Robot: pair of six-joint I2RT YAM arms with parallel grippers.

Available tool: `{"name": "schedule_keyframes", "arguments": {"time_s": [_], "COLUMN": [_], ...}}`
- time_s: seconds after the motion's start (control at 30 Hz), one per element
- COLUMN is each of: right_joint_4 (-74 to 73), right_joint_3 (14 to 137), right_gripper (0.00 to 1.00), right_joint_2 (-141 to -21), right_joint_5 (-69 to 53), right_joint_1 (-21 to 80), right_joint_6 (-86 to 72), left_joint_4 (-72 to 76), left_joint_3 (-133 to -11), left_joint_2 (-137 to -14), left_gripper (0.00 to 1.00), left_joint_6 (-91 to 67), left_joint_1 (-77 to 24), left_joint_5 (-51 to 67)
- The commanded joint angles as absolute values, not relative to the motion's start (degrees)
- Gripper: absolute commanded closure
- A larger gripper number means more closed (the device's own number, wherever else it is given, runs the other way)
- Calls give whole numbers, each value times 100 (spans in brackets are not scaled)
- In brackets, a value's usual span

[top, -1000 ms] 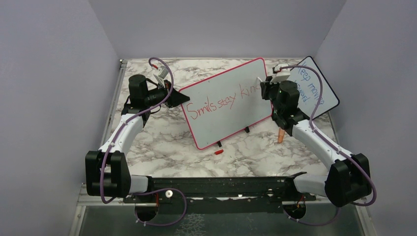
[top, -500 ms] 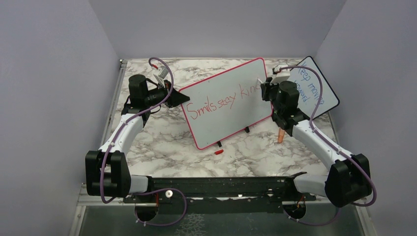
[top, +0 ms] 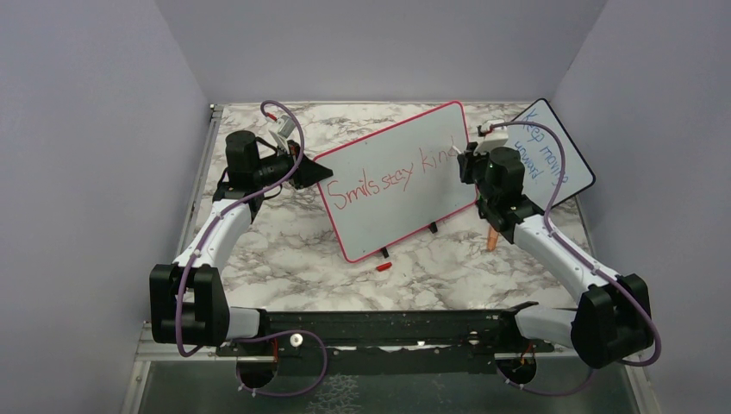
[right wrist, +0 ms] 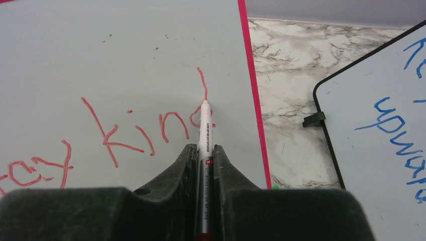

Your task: Write a sentence on the whiteboard

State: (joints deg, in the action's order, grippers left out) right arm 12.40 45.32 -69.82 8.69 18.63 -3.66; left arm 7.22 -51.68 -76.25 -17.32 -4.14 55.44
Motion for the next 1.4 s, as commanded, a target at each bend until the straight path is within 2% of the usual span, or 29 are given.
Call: {"name": "schedule_keyframes", "arguments": {"time_s": [0.0, 0.8, 1.17, 1.37], "right_joint_4": [936, 948, 1017, 1089], "right_joint_3": [4364, 4064, 3747, 3500], "right_gripper": [99, 99, 99, 99], "right_joint_2": [-6888, -6534, -6019, -5723], "right_joint_5": [698, 1015, 40, -35], "right_joint_1": [1837, 1836, 1872, 2444], "right_joint_6": [-461, -536, -457, -340], "left_joint_4": [235, 234, 237, 237], "left_joint_3": [-5036, -5036, -5036, -5036], "left_joint_2": [-7874, -7875, -7866, -7860], "left_gripper": [100, 100, 100, 100], "left_joint_6": [-888, -896, -912, -923], "left_joint_1": [-488, -492, -492, -492], "left_joint_5": [4746, 4724, 4702, 4676]}}
